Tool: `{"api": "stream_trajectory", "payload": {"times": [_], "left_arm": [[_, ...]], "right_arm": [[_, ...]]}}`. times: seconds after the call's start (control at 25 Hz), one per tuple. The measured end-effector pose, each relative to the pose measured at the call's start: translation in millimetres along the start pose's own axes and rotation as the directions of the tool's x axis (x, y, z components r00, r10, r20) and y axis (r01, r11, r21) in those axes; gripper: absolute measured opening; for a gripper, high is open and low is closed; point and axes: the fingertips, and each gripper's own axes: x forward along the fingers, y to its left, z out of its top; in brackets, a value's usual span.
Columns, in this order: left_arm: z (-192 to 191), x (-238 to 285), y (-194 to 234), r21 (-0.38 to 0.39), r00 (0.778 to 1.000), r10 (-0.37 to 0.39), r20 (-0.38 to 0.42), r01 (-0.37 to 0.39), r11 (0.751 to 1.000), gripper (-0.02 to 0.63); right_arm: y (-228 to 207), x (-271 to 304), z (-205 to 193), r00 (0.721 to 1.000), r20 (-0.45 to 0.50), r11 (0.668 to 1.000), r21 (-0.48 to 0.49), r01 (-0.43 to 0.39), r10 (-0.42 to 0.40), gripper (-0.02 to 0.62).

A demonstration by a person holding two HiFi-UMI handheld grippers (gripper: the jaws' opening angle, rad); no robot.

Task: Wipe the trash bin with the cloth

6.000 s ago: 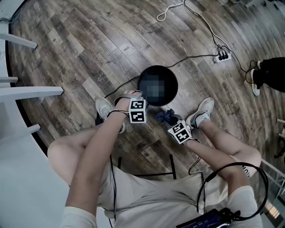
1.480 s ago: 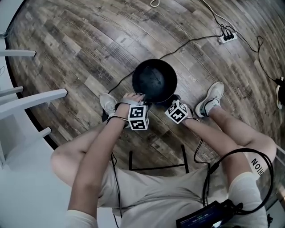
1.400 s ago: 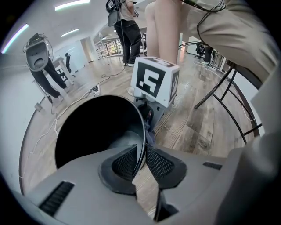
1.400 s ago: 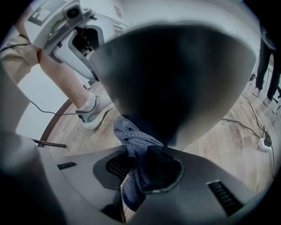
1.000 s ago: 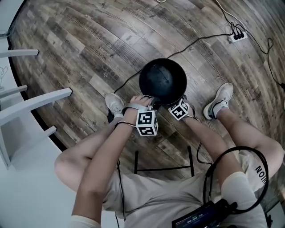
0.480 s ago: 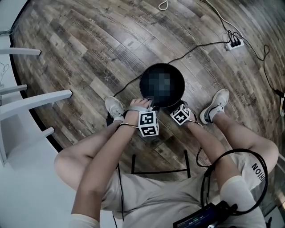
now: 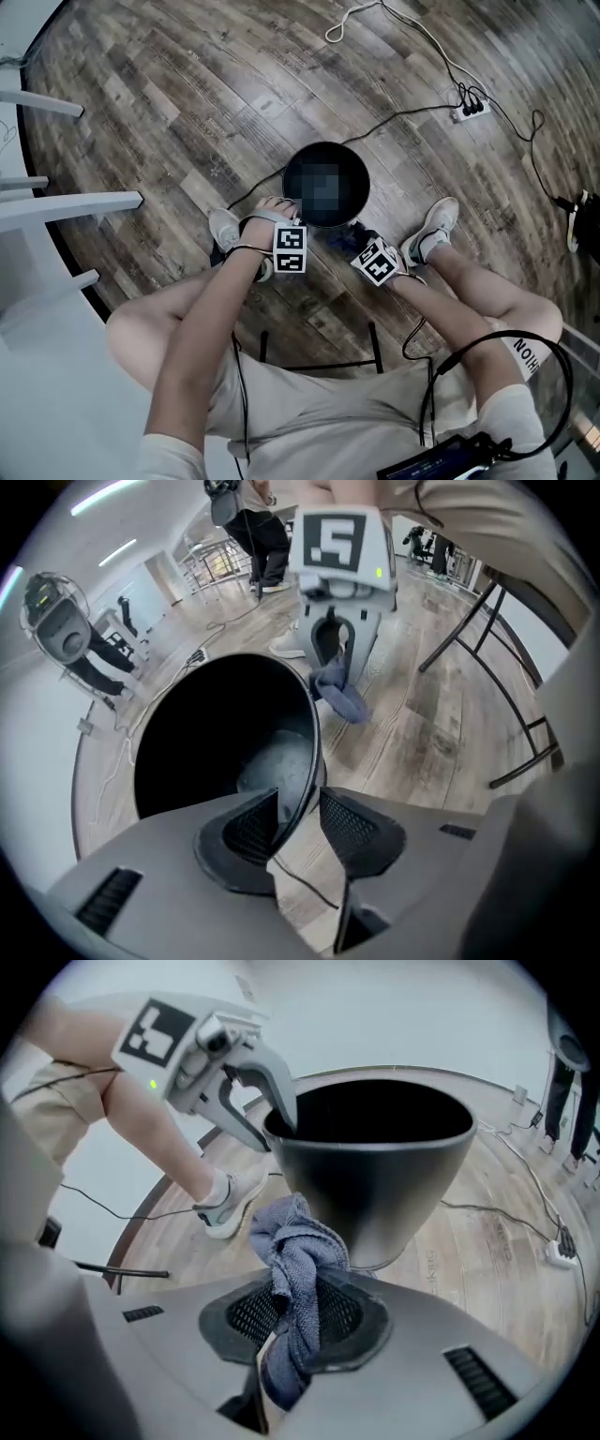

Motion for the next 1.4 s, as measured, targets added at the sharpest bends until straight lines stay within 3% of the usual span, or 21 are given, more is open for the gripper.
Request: {"api": "stream_trajectory", "payload": {"times": [0.2, 0.48, 0.8, 1.4], "left_arm": [[-1, 4, 3, -0.001, 0.999, -0.023, -0.031, 0.023, 1.0, 0.132], [3, 3, -1, -0.08, 0.998, -0.043, -0.034, 0.04, 0.996, 0.126], [16, 0, -14, -0.17, 0.997, -0.078, -0.003, 0.077, 0.982, 0.1], [23, 1, -12, -0.127, 0.998, 0.003, 0.056, 0.005, 0.992, 0.095]], "right_arm": [[16, -45, 28, 0.997, 0.08, 0.999, 0.047, -0.014, 0.011, 0.078], [21, -64, 49, 0.989, 0.15, 1.0, -0.011, 0.02, -0.018, 0.078], [10, -48, 61, 0.991, 0.124, 0.992, -0.111, 0.057, -0.043, 0.078], [-10, 0, 43, 0.998, 0.022, 0.992, -0.113, 0.055, -0.052, 0.078]]}}
